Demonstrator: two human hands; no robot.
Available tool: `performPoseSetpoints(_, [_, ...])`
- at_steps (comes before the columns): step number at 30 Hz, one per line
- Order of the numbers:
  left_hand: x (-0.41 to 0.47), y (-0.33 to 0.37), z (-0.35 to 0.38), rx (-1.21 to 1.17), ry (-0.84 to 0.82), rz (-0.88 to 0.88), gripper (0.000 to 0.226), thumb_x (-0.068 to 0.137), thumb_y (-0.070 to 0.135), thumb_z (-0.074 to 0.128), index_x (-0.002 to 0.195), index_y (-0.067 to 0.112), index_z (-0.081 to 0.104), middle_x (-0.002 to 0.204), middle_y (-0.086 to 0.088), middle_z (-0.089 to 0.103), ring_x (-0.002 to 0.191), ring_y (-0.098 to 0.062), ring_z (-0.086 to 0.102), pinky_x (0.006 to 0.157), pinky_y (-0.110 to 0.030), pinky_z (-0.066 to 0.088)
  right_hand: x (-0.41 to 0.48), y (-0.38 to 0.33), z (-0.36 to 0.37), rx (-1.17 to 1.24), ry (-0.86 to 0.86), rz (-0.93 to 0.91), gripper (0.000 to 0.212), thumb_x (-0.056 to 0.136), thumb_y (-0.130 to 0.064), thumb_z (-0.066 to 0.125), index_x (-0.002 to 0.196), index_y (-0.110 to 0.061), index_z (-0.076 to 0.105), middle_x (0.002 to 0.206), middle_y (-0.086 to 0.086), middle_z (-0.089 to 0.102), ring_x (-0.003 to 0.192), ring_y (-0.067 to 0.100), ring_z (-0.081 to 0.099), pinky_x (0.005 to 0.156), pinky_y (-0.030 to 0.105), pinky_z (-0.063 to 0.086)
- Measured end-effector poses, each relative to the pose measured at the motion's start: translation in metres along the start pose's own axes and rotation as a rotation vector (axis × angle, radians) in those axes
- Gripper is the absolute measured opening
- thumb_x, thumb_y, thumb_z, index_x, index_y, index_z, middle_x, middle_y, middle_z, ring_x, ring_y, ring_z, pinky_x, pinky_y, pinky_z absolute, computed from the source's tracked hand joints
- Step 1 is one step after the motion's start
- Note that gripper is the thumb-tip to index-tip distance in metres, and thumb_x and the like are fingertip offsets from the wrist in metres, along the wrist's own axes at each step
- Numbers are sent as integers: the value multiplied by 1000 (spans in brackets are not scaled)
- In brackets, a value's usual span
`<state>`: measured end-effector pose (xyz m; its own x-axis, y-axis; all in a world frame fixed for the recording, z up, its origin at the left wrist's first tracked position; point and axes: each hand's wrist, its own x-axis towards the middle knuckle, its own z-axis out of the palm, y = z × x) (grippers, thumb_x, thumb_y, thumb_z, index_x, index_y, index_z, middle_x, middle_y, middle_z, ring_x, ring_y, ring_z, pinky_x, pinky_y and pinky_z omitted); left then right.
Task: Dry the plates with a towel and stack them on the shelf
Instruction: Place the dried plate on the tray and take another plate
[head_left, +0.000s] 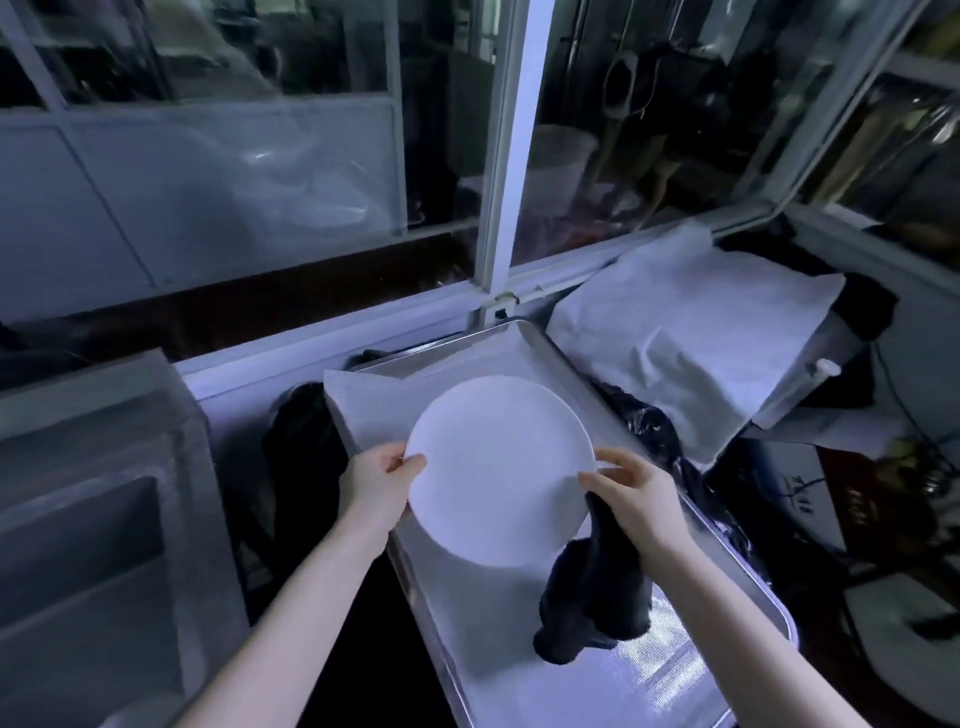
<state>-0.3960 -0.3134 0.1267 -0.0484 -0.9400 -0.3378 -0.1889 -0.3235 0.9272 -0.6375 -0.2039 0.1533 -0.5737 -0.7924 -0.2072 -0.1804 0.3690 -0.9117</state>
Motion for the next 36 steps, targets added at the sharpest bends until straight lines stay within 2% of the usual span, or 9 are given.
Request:
performPoseSetpoints(3, [13, -7, 21, -27, 96, -48, 11, 86, 16, 75, 95, 22, 71, 88, 3, 74, 80, -18, 68, 63, -26, 51, 21, 18, 2, -74, -46, -13, 33, 75, -16, 68, 95, -41, 73, 71, -18, 69, 66, 8, 58, 73, 29, 48])
performPoseSetpoints(6, [29, -14, 35, -41, 188, -57, 13, 86, 21, 77, 92, 28, 68, 91, 8, 72, 89, -20, 68, 79, -34, 54, 44, 28, 9, -100, -84, 11, 39, 71, -23, 63, 90, -57, 67, 60, -15, 52, 59, 9, 47, 63, 27, 42])
performPoseSetpoints(10, [48, -24, 49, -76, 127, -98, 25, 91, 4, 65, 88, 29, 69, 100, -5, 75, 99, -28, 70, 95, -50, 56, 75, 38, 18, -123, -86, 32, 35, 69, -25, 62, 95, -49, 65, 56, -13, 47, 57, 11, 44, 62, 29, 40])
performPoseSetpoints(15, [70, -37, 53, -24, 129, -136, 50, 88, -9, 55, 82, 38, 73, 89, 11, 76, 96, -23, 71, 95, -46, 57, 105, 49, 32, -172, -98, 21, 43, 77, -14, 63, 97, -50, 48, 63, -5, 44, 61, 12, 40, 62, 29, 37])
performPoseSetpoints(19, [80, -41, 52, 55, 110, -92, 53, 88, -8, 54, 89, 41, 73, 93, 17, 76, 99, -14, 69, 84, -25, 51, 119, 54, 41, -224, -118, 36, 37, 79, -14, 63, 80, -50, 64, 65, 0, 49, 64, 13, 45, 63, 30, 39])
performPoseSetpoints(23, [84, -48, 54, 92, 105, -51, 56, 86, -12, 55, 93, 41, 73, 96, 9, 76, 99, -16, 70, 95, -35, 52, 126, 59, 47, -262, -127, 72, 41, 78, -15, 59, 86, -56, 65, 60, -5, 49, 60, 13, 44, 60, 28, 40])
performPoseSetpoints(27, [83, -52, 54, 190, 137, 13, 56, 83, -10, 61, 99, 43, 73, 94, 2, 75, 92, -20, 70, 89, -36, 54, 126, 64, 50, -310, -82, 63, 29, 79, -11, 59, 104, -22, 67, 74, 15, 59, 69, 29, 49, 64, 32, 44])
performPoseSetpoints(30, [81, -52, 55, 252, 139, 39, 51, 82, -9, 64, 116, 27, 75, 101, -4, 71, 89, -18, 69, 90, -37, 56, 122, 64, 52, -329, -61, 39, 30, 80, -11, 60, 106, -23, 68, 77, 17, 60, 79, 32, 54, 69, 36, 47])
performPoseSetpoints(36, [72, -44, 53, 415, 128, 99, 49, 83, -5, 66, 124, 22, 72, 107, -7, 59, 85, -19, 68, 97, -40, 53, 117, 59, 53, -383, -70, 56, 30, 83, -14, 58, 109, -26, 67, 71, 11, 58, 76, 28, 51, 63, 34, 44])
